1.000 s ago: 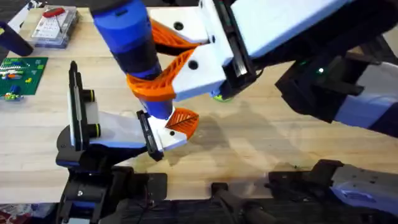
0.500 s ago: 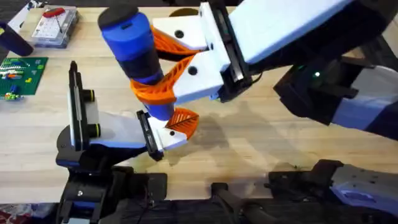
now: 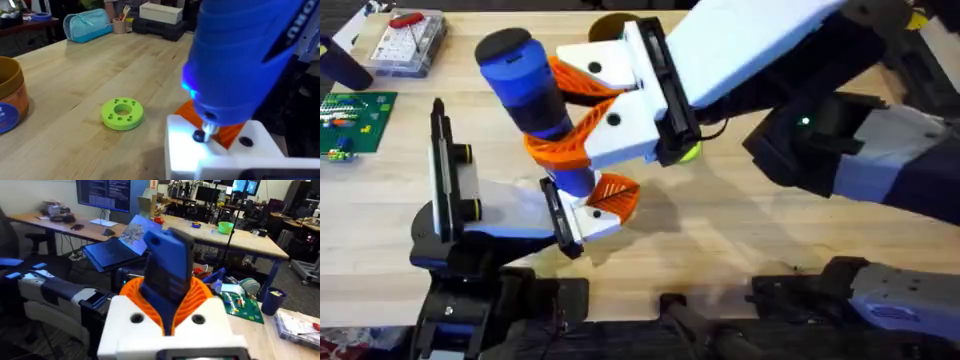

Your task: Pick up the gripper from the table and insert it into the empty holder that is missing its gripper. Then pick up a screw, insert it into the mounting hole, and use the screwdriver to tighten it. Finally, clean up the table by picking up the vegetable and placing it into the bucket.

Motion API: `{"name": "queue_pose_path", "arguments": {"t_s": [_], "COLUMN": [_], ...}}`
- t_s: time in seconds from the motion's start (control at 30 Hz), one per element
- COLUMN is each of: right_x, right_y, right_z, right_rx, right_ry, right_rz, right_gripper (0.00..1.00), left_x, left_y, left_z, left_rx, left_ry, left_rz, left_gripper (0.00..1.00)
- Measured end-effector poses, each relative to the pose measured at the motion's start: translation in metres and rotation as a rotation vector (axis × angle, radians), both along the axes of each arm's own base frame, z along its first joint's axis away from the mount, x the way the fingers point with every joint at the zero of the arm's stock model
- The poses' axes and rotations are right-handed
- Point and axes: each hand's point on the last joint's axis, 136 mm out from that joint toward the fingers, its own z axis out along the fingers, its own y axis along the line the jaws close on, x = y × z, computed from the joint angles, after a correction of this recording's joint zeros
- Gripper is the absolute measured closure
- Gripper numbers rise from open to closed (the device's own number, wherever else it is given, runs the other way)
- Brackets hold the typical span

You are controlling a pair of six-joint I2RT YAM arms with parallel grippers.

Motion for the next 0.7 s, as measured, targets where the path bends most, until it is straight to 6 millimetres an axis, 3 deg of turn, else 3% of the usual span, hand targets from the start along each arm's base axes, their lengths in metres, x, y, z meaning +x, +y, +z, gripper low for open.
{"name": "queue_pose_path", "arguments": {"t_s": [0.17, 0.37, 0.7], "right_x": [-0.001, -0.007, -0.004], "right_y": [-0.001, -0.007, -0.004], "right_z": [0.004, 0.024, 0.016], "right_rx": [0.018, 0.103, 0.056], "right_ry": [-0.015, -0.059, 0.006], "right_rz": [0.001, 0.009, 0.013], "right_gripper": [0.948, 0.95, 0.95], "left_x": [0.0, 0.0, 0.0], "left_y": [0.0, 0.0, 0.0], "left_z": [0.0, 0.0, 0.0], "left_rx": [0.0, 0.0, 0.0], "left_ry": [0.0, 0.0, 0.0], "left_rz": [0.0, 0.0, 0.0], "left_gripper": [0.989, 0.988, 0.989]}}
